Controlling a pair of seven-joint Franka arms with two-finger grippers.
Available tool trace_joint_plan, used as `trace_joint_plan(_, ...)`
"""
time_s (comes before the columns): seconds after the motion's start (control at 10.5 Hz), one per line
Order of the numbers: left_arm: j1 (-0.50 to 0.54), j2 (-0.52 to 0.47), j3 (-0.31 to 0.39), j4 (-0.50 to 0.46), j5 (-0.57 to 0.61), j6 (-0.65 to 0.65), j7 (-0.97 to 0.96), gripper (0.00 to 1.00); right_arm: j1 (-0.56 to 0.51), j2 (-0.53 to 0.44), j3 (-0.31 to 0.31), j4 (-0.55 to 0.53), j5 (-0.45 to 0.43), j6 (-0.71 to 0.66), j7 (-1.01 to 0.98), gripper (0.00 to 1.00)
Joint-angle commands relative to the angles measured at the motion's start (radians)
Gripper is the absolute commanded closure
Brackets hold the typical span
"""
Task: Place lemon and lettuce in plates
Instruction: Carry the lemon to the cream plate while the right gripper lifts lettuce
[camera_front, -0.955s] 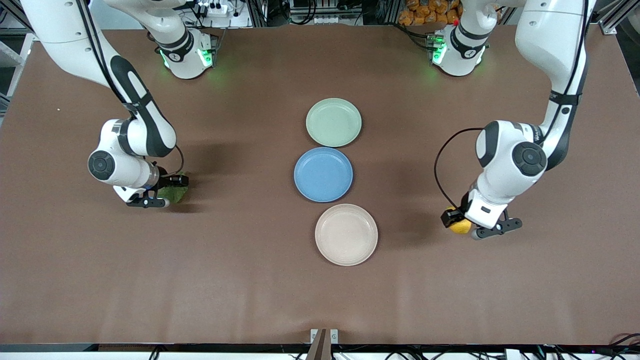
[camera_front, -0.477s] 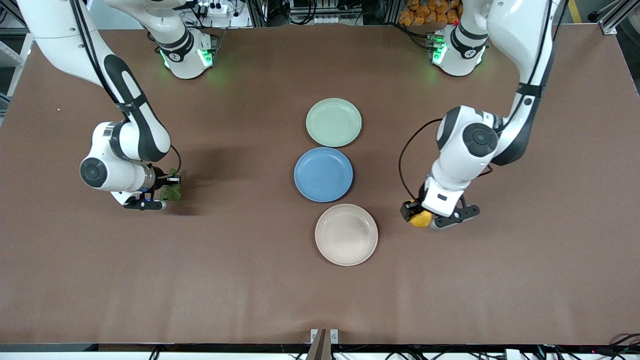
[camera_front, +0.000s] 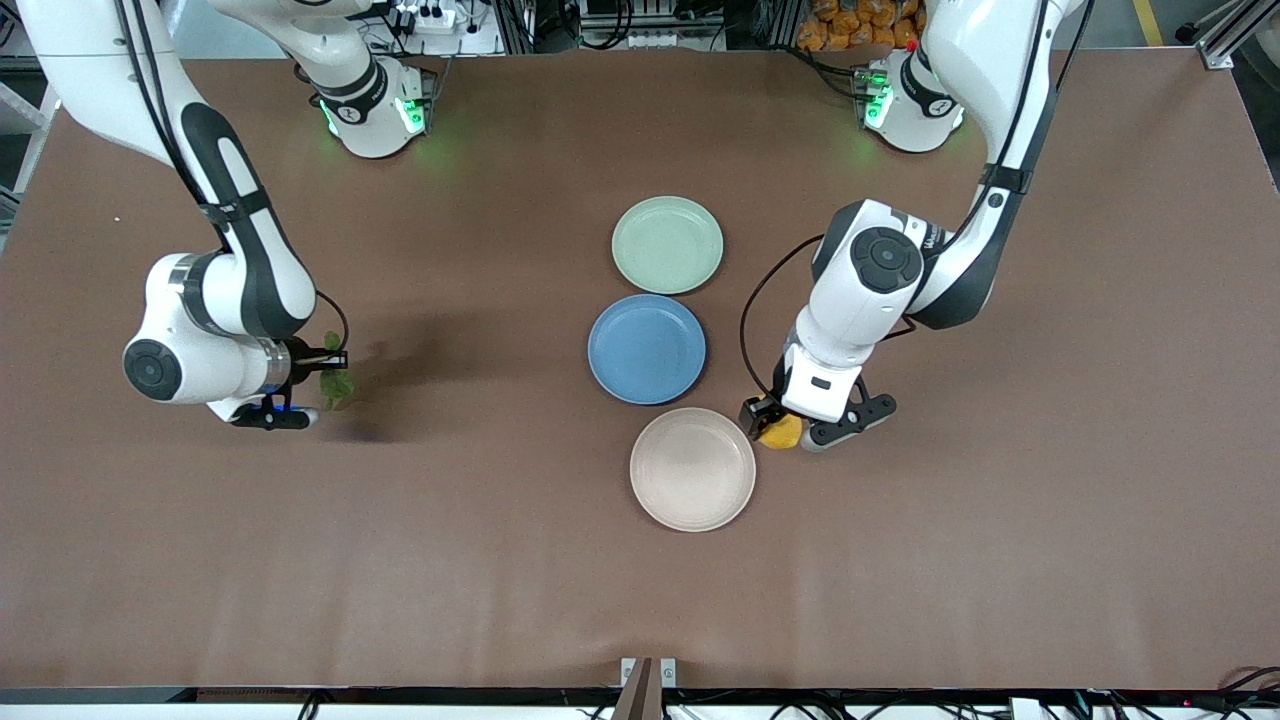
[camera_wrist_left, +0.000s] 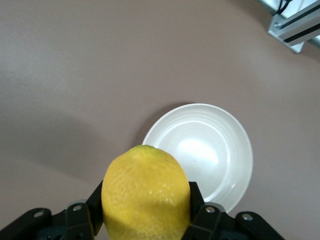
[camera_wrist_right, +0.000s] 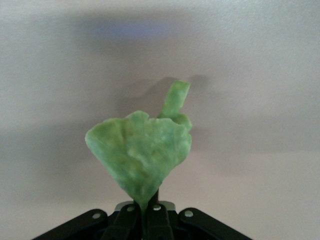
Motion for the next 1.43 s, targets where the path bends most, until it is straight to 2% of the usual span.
trace_joint_plan(0.0, -0.023, 0.036, 0.002, 0.035, -0.019, -0.01, -0.047, 1.0, 0.018, -0.01, 0.008, 0.04, 0.068, -0.095, 0.004, 1.0)
trace_joint_plan(0.19, -0.073, 0.151, 0.001, 0.144, -0.017, -0.006, -0.139, 1.0, 0.081, -0.014, 0.008, 0.038, 0.093, -0.109, 0.013, 1.0)
trace_joint_plan(0.38, -0.106, 0.228, 0.005, 0.209, -0.013, 0.014, -0.189, 1.0, 0.171, -0.022, 0.008, 0.04, 0.093, -0.109, 0.108, 1.0)
trace_joint_plan(0.76, -0.114, 0.305, 0.008, 0.213, -0.01, 0.184, -0.224, 1.0, 0.366, -0.019, 0.01, 0.04, 0.098, -0.105, 0.134, 1.0)
trace_joint_plan(0.86, -0.114, 0.315, 0.008, 0.213, -0.011, 0.21, -0.224, 1.0, 0.408, -0.019, 0.01, 0.038, 0.143, -0.11, 0.133, 1.0)
trace_joint_plan(0.95, -0.112, 0.322, 0.008, 0.216, -0.011, 0.232, -0.225, 0.93, 0.446, -0.019, 0.012, 0.04, 0.162, -0.109, 0.133, 1.0)
trace_joint_plan(1.05, -0.109, 0.328, 0.008, 0.219, -0.013, 0.24, -0.224, 0.18, 0.501, -0.017, 0.013, 0.041, 0.165, -0.104, 0.134, 1.0)
trace_joint_plan(1.15, -0.114, 0.328, 0.014, 0.219, -0.001, 0.241, -0.215, 0.0, 0.532, -0.017, 0.013, 0.041, 0.178, -0.107, 0.136, 1.0)
trace_joint_plan(1.34, -0.114, 0.323, 0.016, 0.218, 0.018, 0.241, -0.212, 0.0, 0.595, -0.019, 0.016, 0.043, 0.194, -0.11, 0.163, 1.0)
